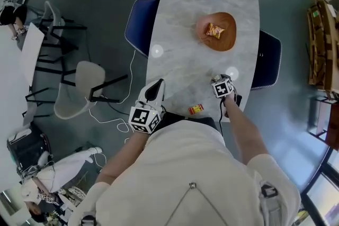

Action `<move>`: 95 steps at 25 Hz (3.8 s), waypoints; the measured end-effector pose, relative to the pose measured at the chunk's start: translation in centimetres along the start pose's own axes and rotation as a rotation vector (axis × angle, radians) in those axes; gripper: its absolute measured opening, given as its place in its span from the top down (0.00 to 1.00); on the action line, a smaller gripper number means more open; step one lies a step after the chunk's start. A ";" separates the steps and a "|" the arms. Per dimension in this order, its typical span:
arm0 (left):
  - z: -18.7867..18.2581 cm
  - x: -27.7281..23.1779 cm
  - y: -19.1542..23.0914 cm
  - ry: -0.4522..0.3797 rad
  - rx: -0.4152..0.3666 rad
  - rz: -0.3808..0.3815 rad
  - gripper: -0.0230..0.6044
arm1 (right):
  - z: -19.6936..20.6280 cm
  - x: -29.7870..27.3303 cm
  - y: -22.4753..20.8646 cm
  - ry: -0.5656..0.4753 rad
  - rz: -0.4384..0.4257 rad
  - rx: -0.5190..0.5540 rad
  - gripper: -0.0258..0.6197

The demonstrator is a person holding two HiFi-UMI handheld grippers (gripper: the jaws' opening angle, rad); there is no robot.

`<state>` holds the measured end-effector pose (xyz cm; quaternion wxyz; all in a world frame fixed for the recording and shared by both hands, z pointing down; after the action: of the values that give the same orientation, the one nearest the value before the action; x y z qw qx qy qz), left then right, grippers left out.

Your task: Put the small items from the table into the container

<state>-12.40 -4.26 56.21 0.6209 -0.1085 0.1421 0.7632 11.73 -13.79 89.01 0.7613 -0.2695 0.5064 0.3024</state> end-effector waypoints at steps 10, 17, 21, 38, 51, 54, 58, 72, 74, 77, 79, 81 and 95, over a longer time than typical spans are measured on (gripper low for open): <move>-0.8 0.2 0.4 -0.025 -0.026 -0.014 0.96 | -3.2 3.2 1.1 -0.119 0.009 -0.006 0.72; -2.5 -0.7 0.7 -0.088 -0.072 -0.013 0.96 | -8.3 12.3 2.5 -0.354 0.021 -0.102 0.71; -4.1 -1.5 0.4 -0.131 -0.087 0.016 0.96 | -9.8 18.1 2.3 -0.451 0.041 -0.170 0.71; -6.6 -3.7 -2.0 -0.175 -0.106 0.112 0.96 | -10.7 30.8 1.6 -0.745 0.129 -0.332 0.71; -6.2 -2.3 -1.3 -0.176 -0.097 0.120 0.96 | -10.2 30.8 2.6 -0.741 0.144 -0.344 0.71; -6.0 -2.3 -1.0 -0.173 -0.095 0.118 0.96 | -10.2 30.5 2.7 -0.737 0.143 -0.346 0.71; -5.9 -2.3 -1.1 -0.171 -0.094 0.121 0.96 | -10.0 30.3 2.5 -0.730 0.146 -0.356 0.71; -4.5 -2.6 0.8 -0.119 -0.078 0.088 0.96 | -11.9 24.4 0.5 -0.615 0.132 -0.343 0.71; -4.0 -2.6 1.6 -0.104 -0.072 0.070 0.96 | -13.0 22.7 -0.4 -0.588 0.130 -0.332 0.71; -3.1 -2.5 2.9 -0.077 -0.060 0.034 0.96 | -15.0 19.7 -1.9 -0.544 0.118 -0.335 0.71; -2.3 -2.3 4.1 -0.059 -0.050 0.006 0.96 | -16.6 17.3 -2.9 -0.515 0.109 -0.347 0.71; -1.6 -2.1 5.3 -0.043 -0.042 -0.023 0.96 | -18.5 14.8 -3.9 -0.477 0.107 -0.350 0.71; 2.8 1.3 11.7 0.096 0.062 -0.278 0.96 | -23.1 -2.0 -8.6 -0.016 0.095 -0.276 0.71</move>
<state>-24.12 -4.28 59.39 0.7163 -0.1442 0.1787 0.6589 3.41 -36.52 83.90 0.7060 -0.3448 0.4660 0.4069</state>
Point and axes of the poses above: the fingertips, and each gripper's own axes: x backward along the fingers, y to its left, z out of its underside, the point moved 1 cm from there along x, backward along the fingers, and after that the axes turned 8 degrees about -x, right-handed, at the moved point
